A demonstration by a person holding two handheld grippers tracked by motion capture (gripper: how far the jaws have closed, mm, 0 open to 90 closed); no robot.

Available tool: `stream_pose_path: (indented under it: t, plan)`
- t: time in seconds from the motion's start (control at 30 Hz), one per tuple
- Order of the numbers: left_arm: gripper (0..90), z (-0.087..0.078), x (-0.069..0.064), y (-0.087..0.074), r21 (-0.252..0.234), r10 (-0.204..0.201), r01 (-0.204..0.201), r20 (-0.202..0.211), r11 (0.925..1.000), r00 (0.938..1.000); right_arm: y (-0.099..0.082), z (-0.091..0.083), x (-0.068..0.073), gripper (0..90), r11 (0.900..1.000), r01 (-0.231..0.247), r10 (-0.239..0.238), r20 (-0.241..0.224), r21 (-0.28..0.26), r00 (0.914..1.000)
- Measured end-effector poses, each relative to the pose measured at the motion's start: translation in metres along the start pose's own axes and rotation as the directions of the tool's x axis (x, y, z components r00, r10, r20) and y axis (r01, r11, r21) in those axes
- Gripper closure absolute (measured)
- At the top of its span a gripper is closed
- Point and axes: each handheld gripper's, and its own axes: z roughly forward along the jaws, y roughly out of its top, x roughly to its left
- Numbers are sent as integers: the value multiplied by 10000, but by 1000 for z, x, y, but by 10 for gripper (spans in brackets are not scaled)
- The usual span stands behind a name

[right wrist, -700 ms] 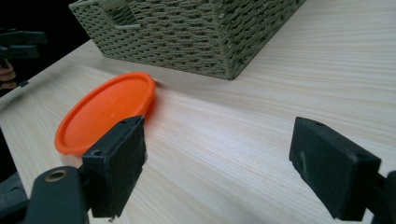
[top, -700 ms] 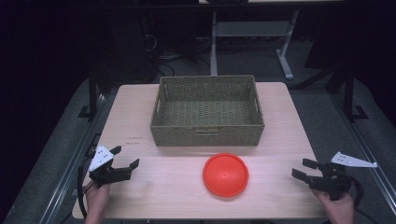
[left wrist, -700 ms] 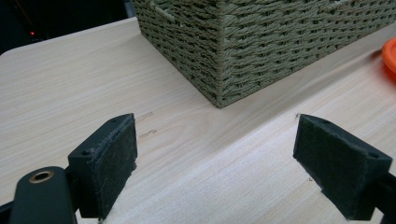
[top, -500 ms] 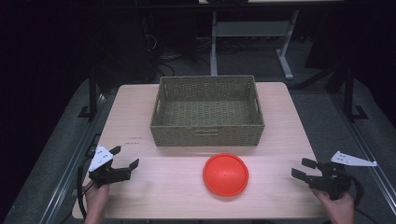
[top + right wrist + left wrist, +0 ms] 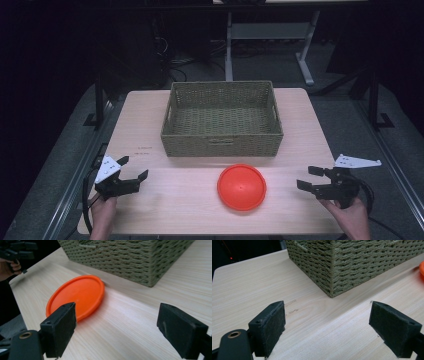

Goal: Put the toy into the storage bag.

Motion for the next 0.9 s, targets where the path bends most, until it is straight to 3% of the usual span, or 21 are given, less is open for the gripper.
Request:
stream_pose_path:
  t: [0.33, 0.57, 0.9]
  plan:
    - [130, 0, 0, 0, -34, 31, -31, -28, 10000, 10000, 19, 15, 8, 153, 9975, 40, -2, -540, 704, 9985]
    - [130, 0, 0, 1, -28, 114, -115, -57, 9999, 9999, 34, 31, 10, 160, 9888, 16, 133, -984, 1495, 9951]
    - [130, 0, -2, 1, -80, 123, -123, -19, 9999, 9999, 51, 50, 19, 162, 9799, 385, -126, -1320, 1958, 9912]
